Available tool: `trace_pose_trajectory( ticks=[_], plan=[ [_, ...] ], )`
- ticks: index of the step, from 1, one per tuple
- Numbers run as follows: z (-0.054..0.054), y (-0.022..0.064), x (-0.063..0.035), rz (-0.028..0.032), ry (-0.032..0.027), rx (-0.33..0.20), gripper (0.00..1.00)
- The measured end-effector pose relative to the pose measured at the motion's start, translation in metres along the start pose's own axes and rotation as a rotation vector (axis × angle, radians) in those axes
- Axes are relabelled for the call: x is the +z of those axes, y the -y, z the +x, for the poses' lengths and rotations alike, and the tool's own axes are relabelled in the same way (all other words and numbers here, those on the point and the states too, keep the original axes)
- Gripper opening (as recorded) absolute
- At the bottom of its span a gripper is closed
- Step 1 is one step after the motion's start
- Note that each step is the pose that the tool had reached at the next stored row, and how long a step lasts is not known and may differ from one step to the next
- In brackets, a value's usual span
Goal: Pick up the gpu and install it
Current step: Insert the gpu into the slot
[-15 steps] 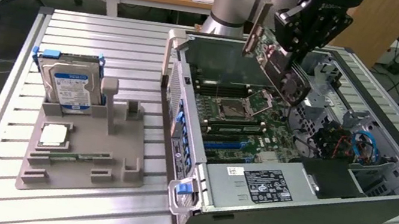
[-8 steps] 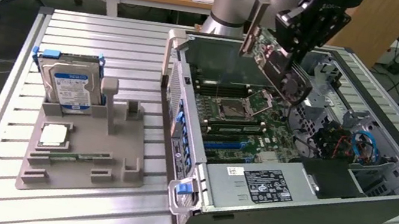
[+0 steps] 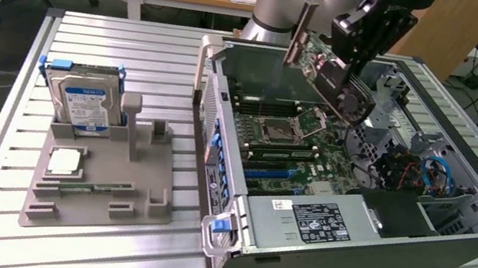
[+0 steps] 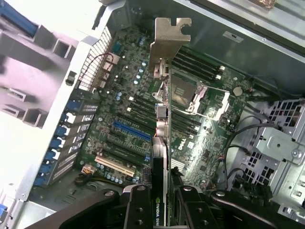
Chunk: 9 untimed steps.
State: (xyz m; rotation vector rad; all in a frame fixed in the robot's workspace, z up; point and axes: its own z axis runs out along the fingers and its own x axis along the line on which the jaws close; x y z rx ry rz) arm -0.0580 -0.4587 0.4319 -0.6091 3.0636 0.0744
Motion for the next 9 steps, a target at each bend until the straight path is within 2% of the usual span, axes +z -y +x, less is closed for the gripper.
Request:
trace_pose_trajectory(
  ticks=[9],
  plan=[
    [0.0000, 0.0000, 0.0003, -0.0023, -0.0038, -0.087, 0.26]
  ],
)
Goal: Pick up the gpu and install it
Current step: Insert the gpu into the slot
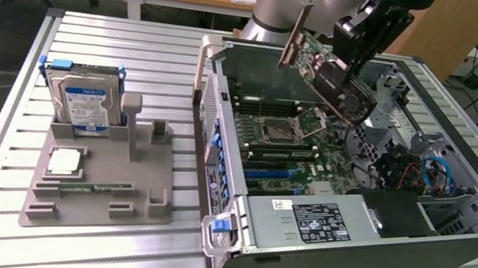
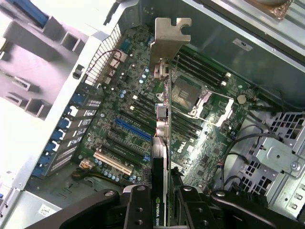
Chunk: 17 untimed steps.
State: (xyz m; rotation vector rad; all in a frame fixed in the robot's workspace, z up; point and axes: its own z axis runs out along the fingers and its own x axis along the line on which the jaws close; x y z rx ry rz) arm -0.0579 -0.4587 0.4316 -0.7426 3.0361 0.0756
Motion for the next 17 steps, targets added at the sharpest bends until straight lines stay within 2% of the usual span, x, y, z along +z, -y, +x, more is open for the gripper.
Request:
trace_pose_trajectory(
  ticks=[12, 17],
  plan=[
    [0.0000, 0.0001, 0.0003, -0.0031, -0.0051, -0.118, 0.26],
    [0.0000, 0.0000, 0.0003, -0.0034, -0.0056, -0.128, 0.26]
  ],
)
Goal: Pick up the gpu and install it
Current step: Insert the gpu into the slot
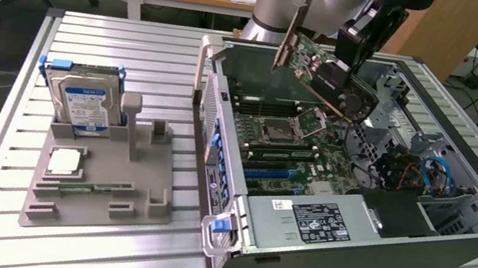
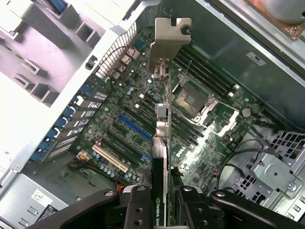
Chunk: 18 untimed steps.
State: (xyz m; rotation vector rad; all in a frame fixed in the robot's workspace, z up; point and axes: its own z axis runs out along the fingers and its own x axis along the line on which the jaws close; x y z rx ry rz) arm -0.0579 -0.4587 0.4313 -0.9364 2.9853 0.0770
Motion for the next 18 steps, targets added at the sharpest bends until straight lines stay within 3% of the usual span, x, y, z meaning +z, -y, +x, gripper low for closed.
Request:
trace_pose_trajectory(
  ticks=[11, 18],
  plan=[
    [0.0000, 0.0000, 0.0000, 0.0000, 0.0000, -0.002, 0.26],
    [0.0000, 0.0000, 0.0000, -0.0015, -0.0025, -0.059, 0.26]
  ],
)
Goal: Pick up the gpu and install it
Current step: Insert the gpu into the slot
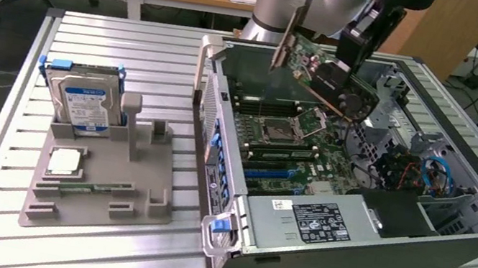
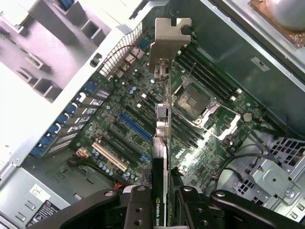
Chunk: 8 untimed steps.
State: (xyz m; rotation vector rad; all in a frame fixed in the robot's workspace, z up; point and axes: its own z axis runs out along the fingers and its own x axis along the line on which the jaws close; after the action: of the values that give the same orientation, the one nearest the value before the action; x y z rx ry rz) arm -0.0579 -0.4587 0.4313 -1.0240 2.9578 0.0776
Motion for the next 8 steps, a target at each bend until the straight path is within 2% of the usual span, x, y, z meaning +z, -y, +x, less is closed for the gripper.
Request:
trace_pose_trajectory(
  ticks=[8],
  plan=[
    [0.0000, 0.0000, 0.0000, -0.0030, -0.0050, -0.114, 0.26]
  ],
)
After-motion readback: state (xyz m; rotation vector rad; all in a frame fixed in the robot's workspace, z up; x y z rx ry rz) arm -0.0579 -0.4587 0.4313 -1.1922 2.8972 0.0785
